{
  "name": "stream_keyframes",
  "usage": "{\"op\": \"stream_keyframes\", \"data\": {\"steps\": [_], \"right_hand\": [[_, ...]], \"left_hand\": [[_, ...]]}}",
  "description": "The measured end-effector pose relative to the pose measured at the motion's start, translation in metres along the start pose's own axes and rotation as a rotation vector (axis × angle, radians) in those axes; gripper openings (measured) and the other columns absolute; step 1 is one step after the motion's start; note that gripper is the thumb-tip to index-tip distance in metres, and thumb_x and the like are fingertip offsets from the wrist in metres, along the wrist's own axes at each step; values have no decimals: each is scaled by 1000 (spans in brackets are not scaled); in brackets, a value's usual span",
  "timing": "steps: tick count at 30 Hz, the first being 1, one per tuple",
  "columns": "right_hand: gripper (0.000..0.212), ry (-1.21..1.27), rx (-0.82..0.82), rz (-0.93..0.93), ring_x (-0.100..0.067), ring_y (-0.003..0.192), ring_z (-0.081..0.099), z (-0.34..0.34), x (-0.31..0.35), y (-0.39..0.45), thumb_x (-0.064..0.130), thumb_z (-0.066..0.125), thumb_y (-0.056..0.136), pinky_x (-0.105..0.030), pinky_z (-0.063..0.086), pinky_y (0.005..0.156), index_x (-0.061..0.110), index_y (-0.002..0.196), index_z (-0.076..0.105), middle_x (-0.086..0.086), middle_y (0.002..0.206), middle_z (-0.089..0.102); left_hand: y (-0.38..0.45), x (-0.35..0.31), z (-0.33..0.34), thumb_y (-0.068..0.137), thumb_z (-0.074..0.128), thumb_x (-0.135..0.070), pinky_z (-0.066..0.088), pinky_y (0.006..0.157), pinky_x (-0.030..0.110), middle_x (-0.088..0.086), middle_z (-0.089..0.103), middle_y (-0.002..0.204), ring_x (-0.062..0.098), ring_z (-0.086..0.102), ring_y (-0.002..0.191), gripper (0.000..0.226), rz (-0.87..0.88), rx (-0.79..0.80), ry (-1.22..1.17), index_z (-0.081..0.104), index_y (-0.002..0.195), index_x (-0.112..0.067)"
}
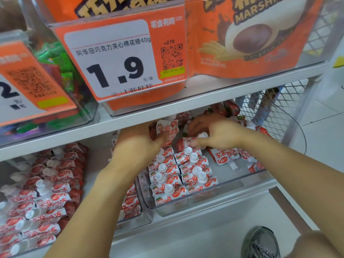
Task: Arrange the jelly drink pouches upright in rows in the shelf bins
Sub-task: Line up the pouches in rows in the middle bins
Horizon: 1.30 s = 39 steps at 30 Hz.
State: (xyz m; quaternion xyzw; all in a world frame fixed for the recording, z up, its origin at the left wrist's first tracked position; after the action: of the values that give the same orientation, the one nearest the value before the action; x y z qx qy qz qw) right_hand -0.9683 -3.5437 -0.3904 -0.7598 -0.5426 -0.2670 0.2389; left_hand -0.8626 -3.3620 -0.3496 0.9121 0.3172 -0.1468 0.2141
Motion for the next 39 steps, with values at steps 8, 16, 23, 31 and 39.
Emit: {"op": "stream_keyframes", "data": {"steps": [8,16,23,31,39], "right_hand": [[41,393,302,141,-10,122,56,19,-8,6,32,66,92,-33,41,110,32,131,57,8,132,62],[33,496,-92,-219,-1,91,67,12,13,2,4,76,82,-22,54,85,11,112,64,0,103,70],[24,17,-413,-162,-16,89,64,-8,11,9,29,65,93,-22,48,74,17,114,65,4,100,68],[31,-323,156,-20,-23,106,61,0,10,15,24,54,97,-40,50,93,33,126,60,3,126,64],[36,-368,-120,187,-25,109,59,-11,-16,31,40,59,94,-35,49,92,20,124,62,-8,118,64]], "left_hand": [[3,-3,1,86,63,-42,48,73,25,-3,70,95,19,64,83,31,9,-18,58,66,110,-22],[7,-16,9,82,70,-42,43,71,22,-6,70,99,14,63,85,30,74,55,-35,66,106,-25],[-29,0,-10,79,68,-30,41,74,28,7,58,106,28,56,96,47,1,-111,69,54,123,-21],[-64,13,-10,73,63,-4,20,85,-4,1,53,125,8,45,107,48,-72,-120,-87,58,119,-15],[-63,17,-2,77,66,-16,26,88,7,0,48,128,14,49,114,30,-54,-135,-80,64,106,-18]]}}
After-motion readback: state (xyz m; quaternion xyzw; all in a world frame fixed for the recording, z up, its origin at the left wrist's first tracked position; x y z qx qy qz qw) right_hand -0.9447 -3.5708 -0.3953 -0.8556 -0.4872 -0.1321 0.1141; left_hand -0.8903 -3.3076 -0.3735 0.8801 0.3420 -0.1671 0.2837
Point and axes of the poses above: each hand's wrist, its own y-axis towards the middle knuckle, its own z-axis out of the palm, x = y × z, the point moved 3 cm from there along y, towards the middle knuckle
